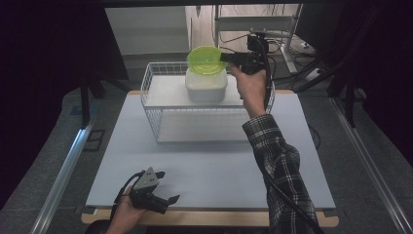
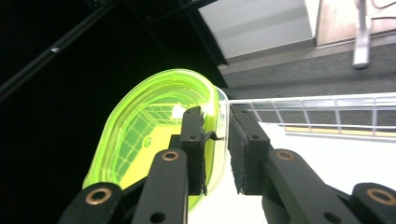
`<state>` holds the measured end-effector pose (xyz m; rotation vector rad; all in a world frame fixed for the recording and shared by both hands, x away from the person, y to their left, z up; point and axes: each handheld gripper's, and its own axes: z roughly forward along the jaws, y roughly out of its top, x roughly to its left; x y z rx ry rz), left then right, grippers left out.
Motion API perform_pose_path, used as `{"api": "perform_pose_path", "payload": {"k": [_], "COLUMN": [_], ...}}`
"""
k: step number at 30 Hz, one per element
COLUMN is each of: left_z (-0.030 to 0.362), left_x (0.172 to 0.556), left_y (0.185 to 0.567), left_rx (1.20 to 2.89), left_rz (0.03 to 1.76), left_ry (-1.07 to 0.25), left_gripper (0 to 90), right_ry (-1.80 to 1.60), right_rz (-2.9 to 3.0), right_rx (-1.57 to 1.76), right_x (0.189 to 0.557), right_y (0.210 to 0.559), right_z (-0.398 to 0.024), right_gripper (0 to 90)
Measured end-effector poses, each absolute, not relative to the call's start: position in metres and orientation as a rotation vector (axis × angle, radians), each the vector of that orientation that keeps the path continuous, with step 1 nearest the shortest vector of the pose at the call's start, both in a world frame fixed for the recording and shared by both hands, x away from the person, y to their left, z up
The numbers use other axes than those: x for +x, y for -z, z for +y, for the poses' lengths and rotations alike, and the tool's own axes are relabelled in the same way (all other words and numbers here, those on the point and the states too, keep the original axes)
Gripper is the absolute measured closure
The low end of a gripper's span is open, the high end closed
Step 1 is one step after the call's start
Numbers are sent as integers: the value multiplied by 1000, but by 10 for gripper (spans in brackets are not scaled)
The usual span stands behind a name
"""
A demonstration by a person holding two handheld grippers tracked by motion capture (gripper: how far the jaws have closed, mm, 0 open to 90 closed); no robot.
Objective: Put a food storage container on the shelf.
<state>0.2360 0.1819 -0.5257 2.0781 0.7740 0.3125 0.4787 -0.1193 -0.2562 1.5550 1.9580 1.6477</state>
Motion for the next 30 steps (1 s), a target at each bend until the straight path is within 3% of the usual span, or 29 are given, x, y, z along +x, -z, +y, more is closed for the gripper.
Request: {"api": "perform_pose_path", "payload": {"k": [8,19,30], "left_z": [182,182,182], "left_x": [236,236,236], "left_y": [526,526,526], "left_rx": [2082,2080,2080], "left_rz": [772,774,774], "left_ry": [-310,-311,-318], "left_gripper": [38,39,38], "right_ry": [-1642,-1719,-1752], "right_rz": [1957,2021,2121], "right_rx": [1553,1463,1322], "right_x": [481,477,455], "right_y": [259,259,277], "right_z": [-117,-121,-136], "right_gripper": [689,278,148]}}
